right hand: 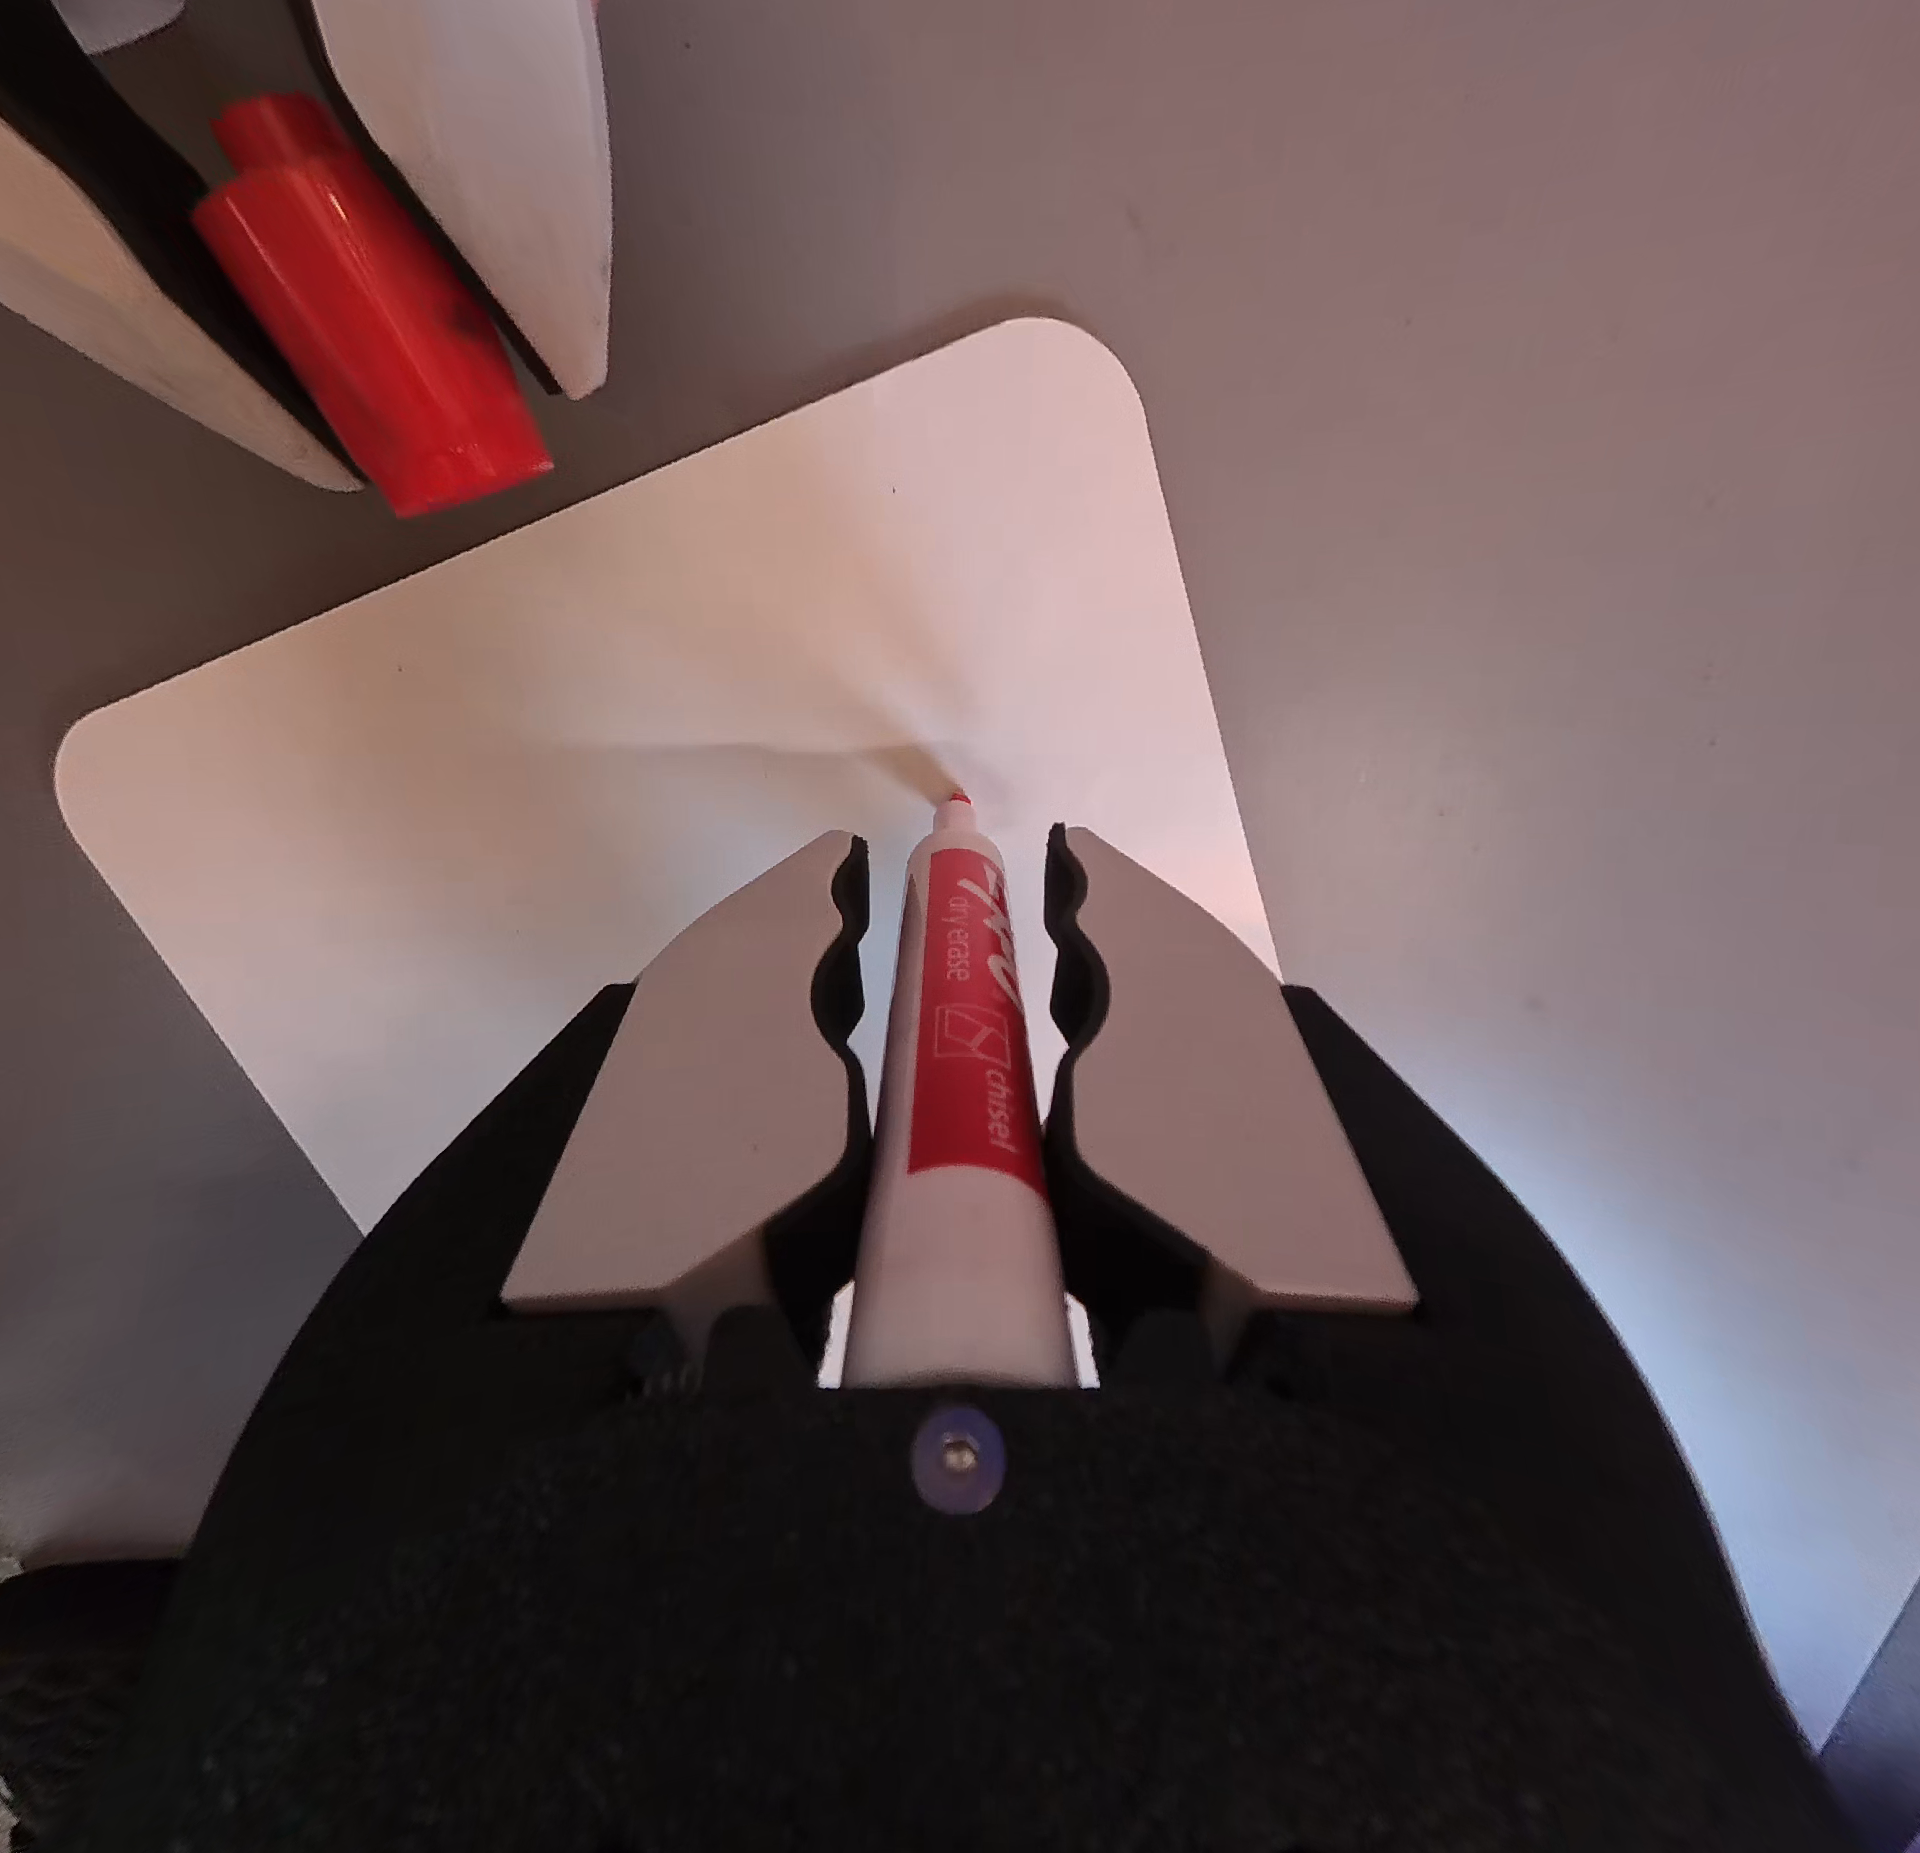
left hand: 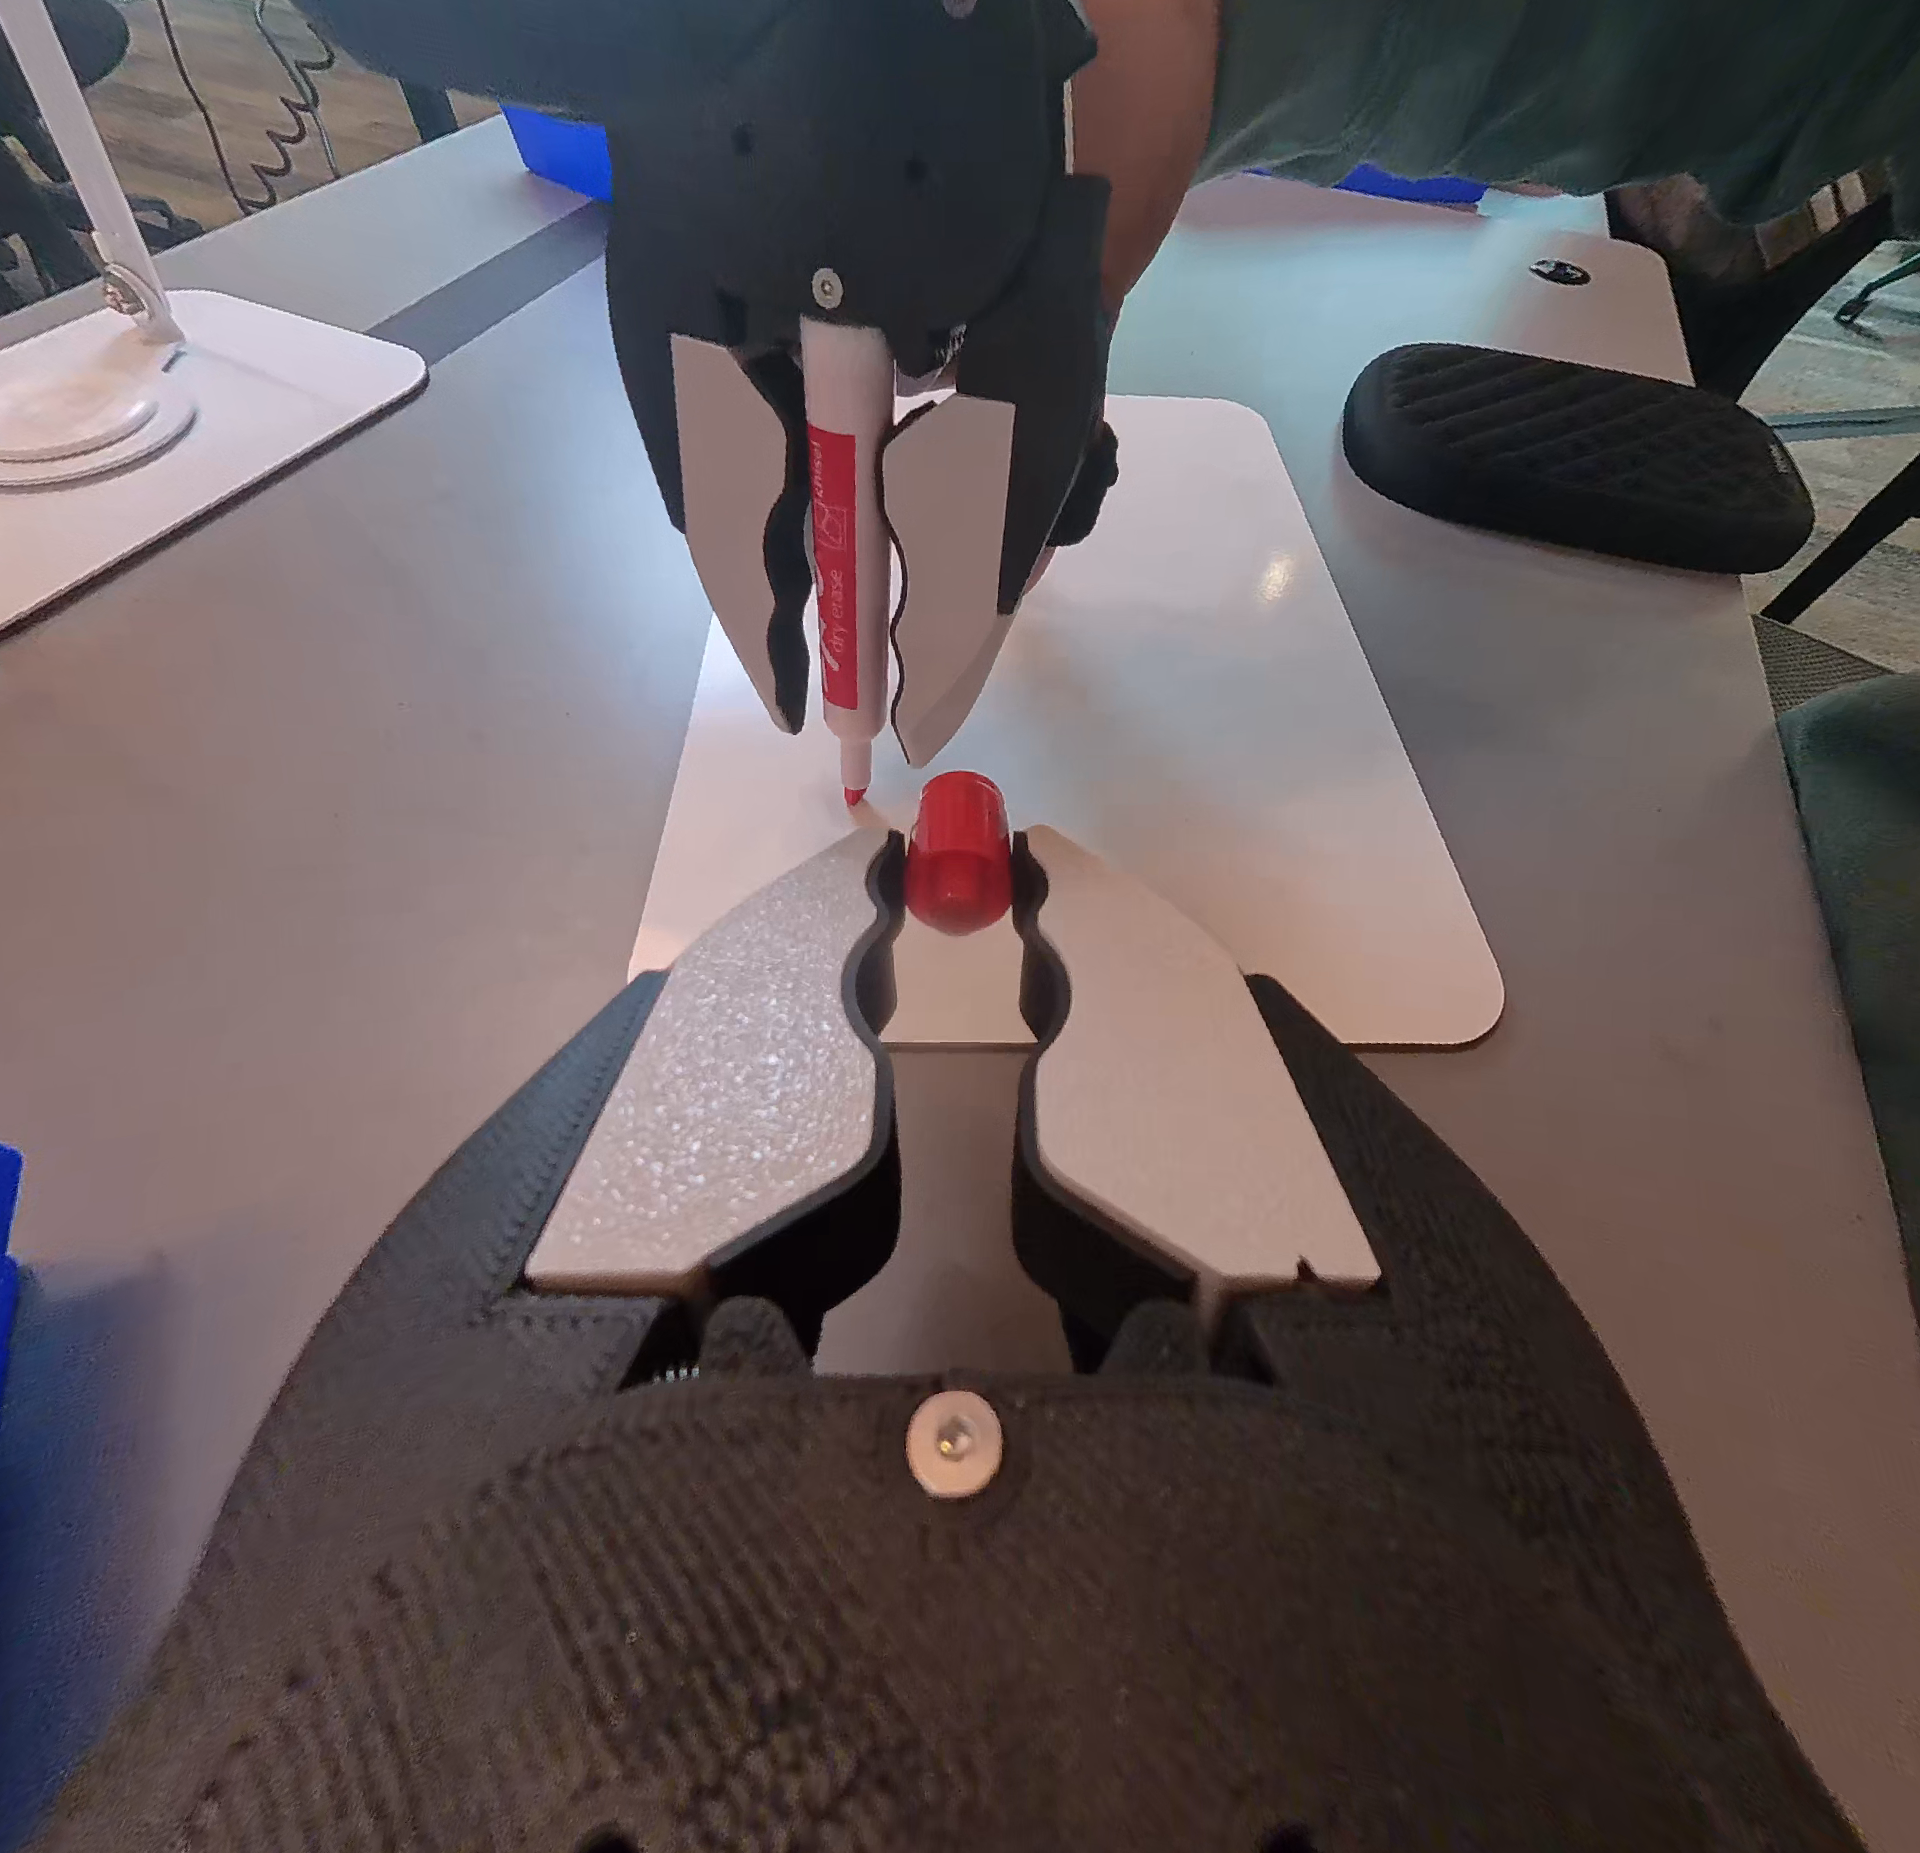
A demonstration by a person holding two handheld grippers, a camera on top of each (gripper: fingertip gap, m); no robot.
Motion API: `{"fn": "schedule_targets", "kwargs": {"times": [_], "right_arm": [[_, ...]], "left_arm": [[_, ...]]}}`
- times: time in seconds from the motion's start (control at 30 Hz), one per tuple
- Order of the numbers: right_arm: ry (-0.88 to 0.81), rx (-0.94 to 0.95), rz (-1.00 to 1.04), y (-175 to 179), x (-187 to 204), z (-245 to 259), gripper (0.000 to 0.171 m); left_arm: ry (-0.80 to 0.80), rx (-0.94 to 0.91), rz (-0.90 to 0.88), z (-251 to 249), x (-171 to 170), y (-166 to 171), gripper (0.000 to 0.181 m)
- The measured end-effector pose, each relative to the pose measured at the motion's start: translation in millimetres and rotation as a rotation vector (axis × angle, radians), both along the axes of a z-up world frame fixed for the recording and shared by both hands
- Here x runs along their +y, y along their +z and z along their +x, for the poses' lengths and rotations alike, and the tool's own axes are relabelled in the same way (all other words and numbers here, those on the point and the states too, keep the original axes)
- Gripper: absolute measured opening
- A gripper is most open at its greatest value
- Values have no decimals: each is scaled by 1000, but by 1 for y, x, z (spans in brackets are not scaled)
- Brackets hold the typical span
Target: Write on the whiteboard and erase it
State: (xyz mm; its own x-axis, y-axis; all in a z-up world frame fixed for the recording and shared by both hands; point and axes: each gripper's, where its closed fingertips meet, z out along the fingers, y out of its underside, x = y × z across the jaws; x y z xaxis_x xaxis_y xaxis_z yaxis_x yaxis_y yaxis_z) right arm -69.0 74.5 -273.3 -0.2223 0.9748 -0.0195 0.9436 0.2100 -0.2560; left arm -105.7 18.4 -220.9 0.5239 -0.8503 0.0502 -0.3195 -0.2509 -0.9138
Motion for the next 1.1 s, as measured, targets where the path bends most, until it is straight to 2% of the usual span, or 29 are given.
{"fn": "schedule_targets", "kwargs": {"times": [0.33, 0.63, 0.9, 1.1], "right_arm": [[39, 12, -8, 0, -11, -13, 33], [85, 37, -56, -1, -39, -21, 33], [65, 28, -125, -2, -70, 12, 33], [-8, -10, -95, -2, -52, 44, 33]], "left_arm": [[-3, -4, -2, 0, -1, 1, 20], [-42, -6, 34, -1, -7, 10, 19], [-33, 101, 78, -8, -8, 3, 19], [-39, 117, 68, -7, -8, -1, 19]]}}
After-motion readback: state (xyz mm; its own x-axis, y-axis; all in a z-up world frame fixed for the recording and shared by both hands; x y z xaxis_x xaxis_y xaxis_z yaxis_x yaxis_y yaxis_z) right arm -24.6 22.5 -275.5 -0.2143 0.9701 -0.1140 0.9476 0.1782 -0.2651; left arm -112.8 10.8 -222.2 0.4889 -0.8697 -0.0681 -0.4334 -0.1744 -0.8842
